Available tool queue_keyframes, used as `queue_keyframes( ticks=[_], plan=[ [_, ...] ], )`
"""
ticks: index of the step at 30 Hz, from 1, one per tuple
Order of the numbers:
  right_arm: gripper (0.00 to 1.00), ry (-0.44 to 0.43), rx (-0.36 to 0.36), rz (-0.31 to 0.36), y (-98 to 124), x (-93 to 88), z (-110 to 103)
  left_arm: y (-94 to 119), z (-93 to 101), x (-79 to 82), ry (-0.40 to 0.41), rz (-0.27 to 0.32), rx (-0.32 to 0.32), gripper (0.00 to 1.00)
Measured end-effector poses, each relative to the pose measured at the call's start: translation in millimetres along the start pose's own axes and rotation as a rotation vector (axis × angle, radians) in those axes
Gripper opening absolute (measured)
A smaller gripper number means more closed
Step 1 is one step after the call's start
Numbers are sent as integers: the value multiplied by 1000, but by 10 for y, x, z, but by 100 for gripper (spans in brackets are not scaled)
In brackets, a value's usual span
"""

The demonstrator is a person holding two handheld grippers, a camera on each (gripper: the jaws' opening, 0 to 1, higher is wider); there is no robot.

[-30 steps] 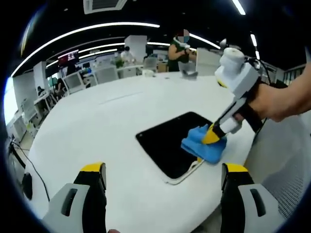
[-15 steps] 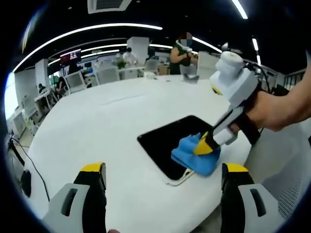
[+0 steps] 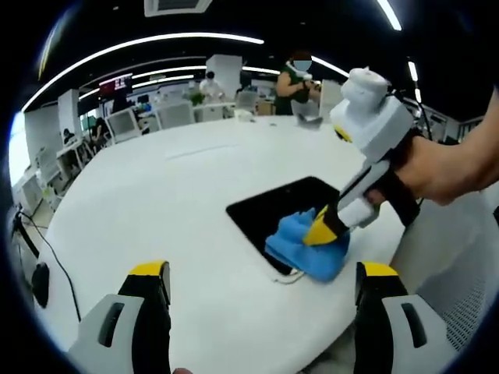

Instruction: Wipe the mirror surface with the cleaning cloth until all visible marks leave the cleaned area.

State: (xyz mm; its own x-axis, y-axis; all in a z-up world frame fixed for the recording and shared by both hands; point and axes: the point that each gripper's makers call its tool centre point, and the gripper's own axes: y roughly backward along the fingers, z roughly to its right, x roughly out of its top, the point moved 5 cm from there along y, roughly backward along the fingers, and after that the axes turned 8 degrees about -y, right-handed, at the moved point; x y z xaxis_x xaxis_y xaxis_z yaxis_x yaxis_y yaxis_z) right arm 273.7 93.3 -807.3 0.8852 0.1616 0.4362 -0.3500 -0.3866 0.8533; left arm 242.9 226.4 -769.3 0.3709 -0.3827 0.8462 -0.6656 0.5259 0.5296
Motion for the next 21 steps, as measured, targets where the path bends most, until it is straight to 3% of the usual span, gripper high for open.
queue_keyframes(
  ticks=[5, 21],
  plan=[
    [2, 29, 9, -9, -33, 1, -100, 6, -9, 18, 4, 9, 5, 99],
    [2, 50, 18, -14, -44, 14, -131, -16, 16, 34, 8, 12, 0, 99]
  ],
)
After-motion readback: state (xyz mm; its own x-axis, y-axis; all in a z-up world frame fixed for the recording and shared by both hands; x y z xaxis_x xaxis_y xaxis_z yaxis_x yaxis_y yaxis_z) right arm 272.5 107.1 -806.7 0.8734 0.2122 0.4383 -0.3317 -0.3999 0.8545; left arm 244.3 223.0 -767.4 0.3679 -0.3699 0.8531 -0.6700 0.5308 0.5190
